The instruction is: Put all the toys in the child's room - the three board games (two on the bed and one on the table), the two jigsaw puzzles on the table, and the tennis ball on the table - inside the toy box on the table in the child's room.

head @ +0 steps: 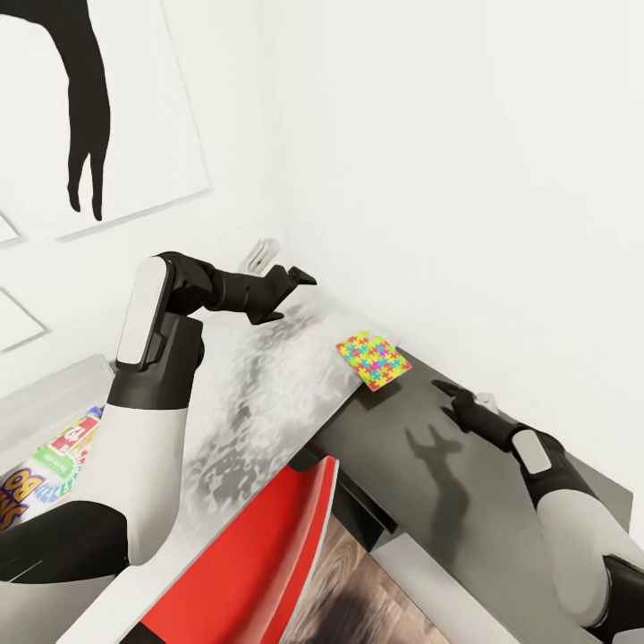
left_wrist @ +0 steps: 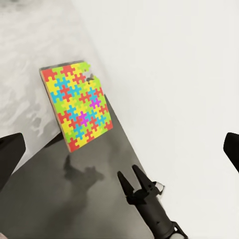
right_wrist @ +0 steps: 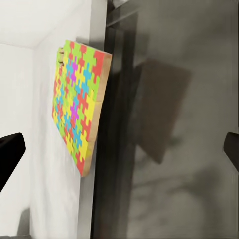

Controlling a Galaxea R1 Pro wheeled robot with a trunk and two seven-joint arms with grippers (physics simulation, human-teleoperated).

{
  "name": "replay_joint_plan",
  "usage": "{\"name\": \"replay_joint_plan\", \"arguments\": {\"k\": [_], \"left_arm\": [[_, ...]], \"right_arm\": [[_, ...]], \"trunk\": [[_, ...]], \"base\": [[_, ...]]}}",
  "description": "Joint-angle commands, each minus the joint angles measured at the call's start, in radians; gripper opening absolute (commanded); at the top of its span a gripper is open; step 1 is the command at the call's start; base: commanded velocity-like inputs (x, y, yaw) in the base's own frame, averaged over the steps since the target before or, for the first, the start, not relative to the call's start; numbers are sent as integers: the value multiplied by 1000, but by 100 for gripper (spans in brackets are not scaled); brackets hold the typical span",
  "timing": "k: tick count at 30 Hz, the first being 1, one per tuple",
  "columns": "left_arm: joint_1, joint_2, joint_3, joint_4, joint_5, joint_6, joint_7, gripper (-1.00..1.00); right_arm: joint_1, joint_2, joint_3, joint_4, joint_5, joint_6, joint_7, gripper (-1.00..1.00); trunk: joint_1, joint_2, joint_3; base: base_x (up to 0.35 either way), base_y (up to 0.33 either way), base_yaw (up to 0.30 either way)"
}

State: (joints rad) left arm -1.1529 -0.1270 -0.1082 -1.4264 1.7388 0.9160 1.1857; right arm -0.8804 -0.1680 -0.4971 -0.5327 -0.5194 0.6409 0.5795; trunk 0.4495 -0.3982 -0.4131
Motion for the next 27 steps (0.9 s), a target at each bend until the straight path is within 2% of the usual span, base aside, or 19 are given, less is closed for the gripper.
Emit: {"name": "replay_joint_plan", "arguments": {"k": [1,5,9,17,22,27], "left_arm": [[-1,0,1,0,8,5,10,100],[-2,-1,0,-4,9,4,11,100],[-2,-2,0,-4,10,4,10,100],[-11,-3,-1,-3,10,4,9,100],[-12,-3,-1,-2,10,4,9,100],[-10,-3,-1,-1,9,4,9,100]], "right_arm": [[-1,-3,-5,0,-3,7,0,100],[-3,-20,-7,0,-7,9,-3,100],[-3,-25,-8,0,-10,10,-12,100],[-3,-28,-22,1,-45,11,-25,100],[-3,-29,-23,1,-49,11,-26,100],[-3,-33,-25,0,-50,11,-27,100]], "trunk": [[1,-2,-2],[1,-2,-2],[1,-2,-2],[1,-2,-2],[1,-2,-2],[1,-2,-2]], "base": [[0,0,0],[0,0,0],[0,0,45],[0,0,242],[0,0,284],[0,0,108]]}}
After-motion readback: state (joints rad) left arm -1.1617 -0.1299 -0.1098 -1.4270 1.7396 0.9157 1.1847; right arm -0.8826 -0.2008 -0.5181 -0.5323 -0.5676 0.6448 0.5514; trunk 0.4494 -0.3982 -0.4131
